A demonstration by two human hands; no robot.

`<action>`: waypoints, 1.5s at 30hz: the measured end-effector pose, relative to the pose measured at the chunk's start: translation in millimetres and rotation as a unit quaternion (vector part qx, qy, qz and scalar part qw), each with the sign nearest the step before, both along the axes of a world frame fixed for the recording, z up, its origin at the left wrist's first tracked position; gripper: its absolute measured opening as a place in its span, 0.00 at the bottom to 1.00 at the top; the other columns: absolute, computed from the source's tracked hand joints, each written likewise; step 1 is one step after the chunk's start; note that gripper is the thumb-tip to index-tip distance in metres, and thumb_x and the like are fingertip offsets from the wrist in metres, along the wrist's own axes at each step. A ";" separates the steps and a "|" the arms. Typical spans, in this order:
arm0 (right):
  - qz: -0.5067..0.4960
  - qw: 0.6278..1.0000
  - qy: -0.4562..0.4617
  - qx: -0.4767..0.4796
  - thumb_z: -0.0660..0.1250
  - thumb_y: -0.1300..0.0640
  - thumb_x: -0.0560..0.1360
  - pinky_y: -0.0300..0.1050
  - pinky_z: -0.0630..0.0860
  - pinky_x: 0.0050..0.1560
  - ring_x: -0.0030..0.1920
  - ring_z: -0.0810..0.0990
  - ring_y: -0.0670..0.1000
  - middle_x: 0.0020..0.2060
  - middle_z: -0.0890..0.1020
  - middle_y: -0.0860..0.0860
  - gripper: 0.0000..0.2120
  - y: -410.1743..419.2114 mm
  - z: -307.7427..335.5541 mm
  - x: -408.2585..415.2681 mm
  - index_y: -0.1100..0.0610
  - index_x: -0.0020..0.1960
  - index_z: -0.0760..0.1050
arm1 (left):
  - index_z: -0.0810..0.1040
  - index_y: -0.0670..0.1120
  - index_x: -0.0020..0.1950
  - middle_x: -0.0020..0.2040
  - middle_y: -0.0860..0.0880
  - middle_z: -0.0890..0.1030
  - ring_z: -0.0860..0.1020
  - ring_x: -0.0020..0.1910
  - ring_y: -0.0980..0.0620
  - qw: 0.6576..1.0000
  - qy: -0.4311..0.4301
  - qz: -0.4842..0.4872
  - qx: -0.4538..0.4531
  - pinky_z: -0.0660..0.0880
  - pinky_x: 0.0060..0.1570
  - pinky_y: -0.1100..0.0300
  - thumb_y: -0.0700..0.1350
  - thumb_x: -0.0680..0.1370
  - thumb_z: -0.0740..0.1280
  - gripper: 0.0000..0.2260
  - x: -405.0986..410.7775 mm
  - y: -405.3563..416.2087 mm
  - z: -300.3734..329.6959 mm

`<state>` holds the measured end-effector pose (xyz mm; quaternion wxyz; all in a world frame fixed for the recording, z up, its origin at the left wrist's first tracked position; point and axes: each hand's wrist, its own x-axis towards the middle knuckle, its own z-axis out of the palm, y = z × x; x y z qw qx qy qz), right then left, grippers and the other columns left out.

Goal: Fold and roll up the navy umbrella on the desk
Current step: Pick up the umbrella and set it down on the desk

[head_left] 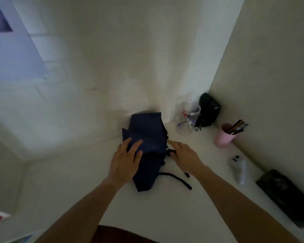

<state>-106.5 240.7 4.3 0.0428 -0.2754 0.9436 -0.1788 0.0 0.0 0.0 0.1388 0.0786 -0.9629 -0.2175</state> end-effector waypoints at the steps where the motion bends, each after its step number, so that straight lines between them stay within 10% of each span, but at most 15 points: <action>1: 0.001 1.000 0.015 -0.010 0.59 0.53 0.83 0.51 0.72 0.63 0.67 0.71 0.58 0.73 0.70 0.53 0.27 -6.5 -13.8 -5.2 0.49 0.80 0.57 | 0.68 0.56 0.77 0.77 0.42 0.67 0.69 0.72 0.41 1.000 -0.001 -0.016 -0.014 0.75 0.63 0.46 0.61 0.82 0.51 0.24 -4.7 2.0 -13.4; 14: -0.049 0.955 0.289 0.045 0.59 0.51 0.77 0.55 0.73 0.48 0.44 0.76 0.60 0.48 0.79 0.58 0.27 -28.6 -145.6 -12.6 0.50 0.76 0.68 | 0.72 0.57 0.75 0.78 0.40 0.67 0.68 0.73 0.35 0.987 0.096 -0.045 -0.116 0.70 0.69 0.40 0.59 0.83 0.54 0.22 -35.2 6.7 -157.2; 19: -0.050 0.954 0.294 0.037 0.71 0.55 0.73 0.52 0.76 0.40 0.41 0.77 0.62 0.48 0.80 0.62 0.30 -17.9 -143.5 40.6 0.52 0.75 0.69 | 0.78 0.51 0.62 0.67 0.40 0.78 0.77 0.62 0.36 0.985 0.085 -0.047 -0.141 0.78 0.55 0.43 0.56 0.81 0.53 0.19 -8.1 11.7 -148.4; 31: -0.118 0.976 0.158 0.088 0.58 0.48 0.81 0.48 0.71 0.44 0.53 0.80 0.60 0.62 0.75 0.59 0.33 -12.1 -117.8 209.5 0.56 0.80 0.48 | 0.72 0.50 0.65 0.71 0.44 0.69 0.74 0.62 0.40 0.996 -0.014 -0.036 -0.084 0.77 0.54 0.46 0.49 0.82 0.60 0.12 122.0 35.8 -114.0; 42: -0.155 0.906 0.317 -0.233 0.66 0.59 0.78 0.49 0.78 0.35 0.42 0.82 0.56 0.62 0.76 0.54 0.34 14.8 -49.5 208.7 0.52 0.80 0.55 | 0.66 0.58 0.75 0.69 0.51 0.65 0.72 0.62 0.53 0.920 0.356 -0.024 0.164 0.73 0.58 0.57 0.51 0.84 0.61 0.19 138.6 51.1 -4.1; 45: -0.141 0.862 0.305 -0.379 0.66 0.60 0.79 0.42 0.73 0.31 0.34 0.78 0.47 0.45 0.80 0.46 0.36 23.8 -5.3 205.8 0.45 0.80 0.51 | 0.62 0.63 0.76 0.71 0.54 0.66 0.69 0.69 0.54 0.900 0.340 -0.041 0.271 0.70 0.63 0.54 0.55 0.84 0.59 0.20 134.5 55.7 44.1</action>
